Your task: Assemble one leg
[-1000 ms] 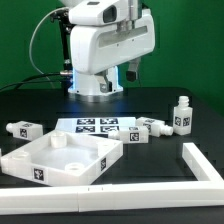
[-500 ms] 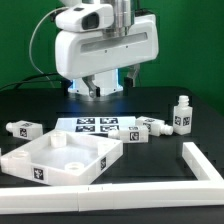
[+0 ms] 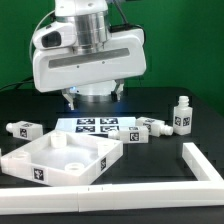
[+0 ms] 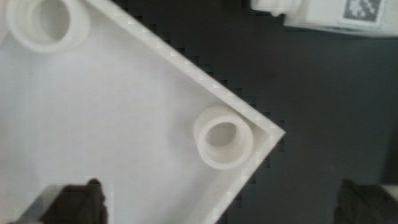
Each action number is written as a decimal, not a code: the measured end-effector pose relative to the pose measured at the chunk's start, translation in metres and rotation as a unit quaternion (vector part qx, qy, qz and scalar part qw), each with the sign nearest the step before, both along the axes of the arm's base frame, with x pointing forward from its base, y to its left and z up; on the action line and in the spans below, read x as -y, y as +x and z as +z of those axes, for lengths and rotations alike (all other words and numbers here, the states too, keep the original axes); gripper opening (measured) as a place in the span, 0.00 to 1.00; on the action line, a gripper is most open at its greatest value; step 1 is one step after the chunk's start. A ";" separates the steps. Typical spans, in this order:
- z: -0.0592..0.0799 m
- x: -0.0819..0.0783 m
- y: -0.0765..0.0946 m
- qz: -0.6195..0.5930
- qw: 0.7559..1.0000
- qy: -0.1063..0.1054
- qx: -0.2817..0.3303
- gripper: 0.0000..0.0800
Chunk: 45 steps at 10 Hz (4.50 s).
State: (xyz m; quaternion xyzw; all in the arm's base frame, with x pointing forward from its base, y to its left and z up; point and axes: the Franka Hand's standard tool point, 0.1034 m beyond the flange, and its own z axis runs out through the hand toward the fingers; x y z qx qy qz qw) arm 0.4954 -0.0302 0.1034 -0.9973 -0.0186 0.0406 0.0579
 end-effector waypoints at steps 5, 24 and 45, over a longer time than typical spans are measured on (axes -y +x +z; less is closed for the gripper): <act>-0.036 0.076 -0.008 -0.149 0.989 -0.013 -0.009 0.81; -0.093 0.129 0.003 -0.184 0.979 -0.060 0.065 0.07; -0.093 -0.010 0.092 -0.073 0.989 -0.048 0.121 0.79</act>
Offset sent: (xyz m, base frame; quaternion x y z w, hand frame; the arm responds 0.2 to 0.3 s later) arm -0.0101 -0.0799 -0.0403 0.0130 0.0380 0.2382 0.9704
